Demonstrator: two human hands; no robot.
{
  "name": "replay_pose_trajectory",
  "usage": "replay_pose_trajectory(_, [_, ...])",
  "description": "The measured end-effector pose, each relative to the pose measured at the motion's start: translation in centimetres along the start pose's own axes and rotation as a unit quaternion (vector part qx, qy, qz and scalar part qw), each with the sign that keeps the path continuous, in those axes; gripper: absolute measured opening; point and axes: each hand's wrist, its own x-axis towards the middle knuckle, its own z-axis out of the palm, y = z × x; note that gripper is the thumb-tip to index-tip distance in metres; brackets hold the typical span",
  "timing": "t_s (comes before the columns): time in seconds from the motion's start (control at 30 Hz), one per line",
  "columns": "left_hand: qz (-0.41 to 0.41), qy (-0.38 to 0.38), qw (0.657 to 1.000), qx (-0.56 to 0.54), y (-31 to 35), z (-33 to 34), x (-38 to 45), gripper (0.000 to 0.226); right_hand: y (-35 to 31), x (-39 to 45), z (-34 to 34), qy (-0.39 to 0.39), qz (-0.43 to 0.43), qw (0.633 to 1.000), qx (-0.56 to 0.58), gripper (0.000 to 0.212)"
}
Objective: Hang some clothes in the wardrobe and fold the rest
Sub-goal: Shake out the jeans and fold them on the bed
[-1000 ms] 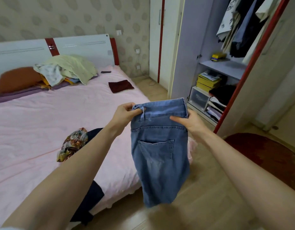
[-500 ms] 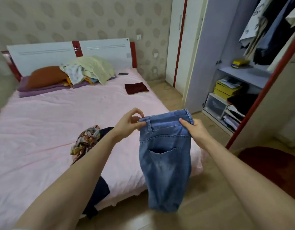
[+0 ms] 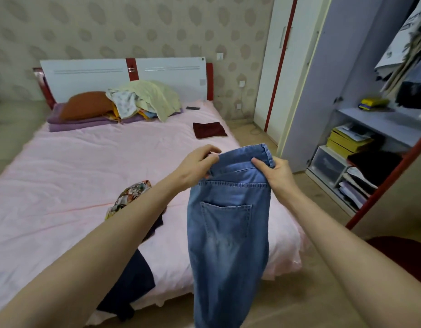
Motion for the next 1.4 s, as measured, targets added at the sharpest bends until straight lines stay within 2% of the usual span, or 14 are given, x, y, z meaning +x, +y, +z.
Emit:
replay_pose_trajectory(0.07, [0.066, -0.013, 0.980, 0.186, -1.6, -0.5, 2.1, 0.046, -0.1, 2.2, 1.1, 0.005, -0.017, 1.000, -0.005, 0.006])
replay_pose_trajectory(0.13, [0.113, 0.016, 0.959, 0.259, -3.2, -1.5, 4.9, 0.037, -0.2, 5.4, 2.6, 0.018, -0.027, 0.999, -0.004, 0.009])
replay_pose_trajectory(0.2, [0.129, 0.069, 0.953, 0.267, -4.2, -2.7, 8.7, 0.016, 0.1, 9.0, 4.3, 0.021, -0.026, 0.999, 0.018, 0.005])
replay_pose_trajectory(0.33, [0.102, 0.114, 0.970, 0.187, -7.6, -4.1, 14.7, 0.019, 3.8, 13.1, 7.1, -0.040, 0.052, 0.996, 0.062, 0.022])
replay_pose_trajectory(0.43, [0.050, 0.128, 0.974, 0.177, -11.2, -5.0, 19.3, 0.031, 7.5, 17.0, 8.9, -0.005, 0.089, 0.996, -0.005, 0.021])
replay_pose_trajectory(0.57, [-0.023, 0.107, 0.945, 0.307, -14.4, -6.1, 24.4, 0.049, 10.3, 22.6, 10.6, 0.011, 0.086, 0.996, -0.038, 0.011])
replay_pose_trajectory(0.67, [0.056, 0.076, 0.921, 0.377, -16.0, -7.1, 27.5, 0.053, 11.3, 24.5, 11.4, -0.005, 0.075, 0.995, -0.073, 0.008])
replay_pose_trajectory(0.73, [0.121, 0.008, 0.936, 0.330, -15.8, -7.1, 28.5, 0.085, 11.7, 25.2, 11.6, -0.021, 0.066, 0.993, -0.096, 0.006])
replay_pose_trajectory(0.83, [0.067, -0.081, 0.965, 0.241, -15.5, -5.7, 29.9, 0.111, 11.9, 25.8, 12.2, -0.058, 0.057, 0.988, -0.128, 0.016])
replay_pose_trajectory(0.93, [0.009, -0.174, 0.951, 0.256, -14.8, -5.3, 30.6, 0.054, 12.0, 25.7, 12.3, -0.073, 0.050, 0.985, -0.151, 0.034])
replay_pose_trajectory(1.13, [0.052, -0.165, 0.959, 0.222, -11.2, -3.1, 28.6, 0.013, 12.7, 23.9, 9.0, -0.153, 0.126, 0.980, -0.032, 0.020])
replay_pose_trajectory(1.23, [0.059, -0.157, 0.956, 0.240, -10.5, -1.9, 27.2, 0.029, 14.9, 23.0, 6.7, -0.151, 0.244, 0.953, 0.098, 0.038])
replay_pose_trajectory(1.3, [0.077, -0.127, 0.951, 0.271, -10.6, -1.3, 26.6, 0.021, 17.7, 22.6, 5.3, -0.034, 0.334, 0.933, 0.130, 0.051])
replay_pose_trajectory(1.4, [0.098, -0.081, 0.952, 0.280, -10.7, -0.4, 25.6, 0.019, 21.1, 20.7, 4.1, -0.033, 0.431, 0.900, -0.047, 0.054])
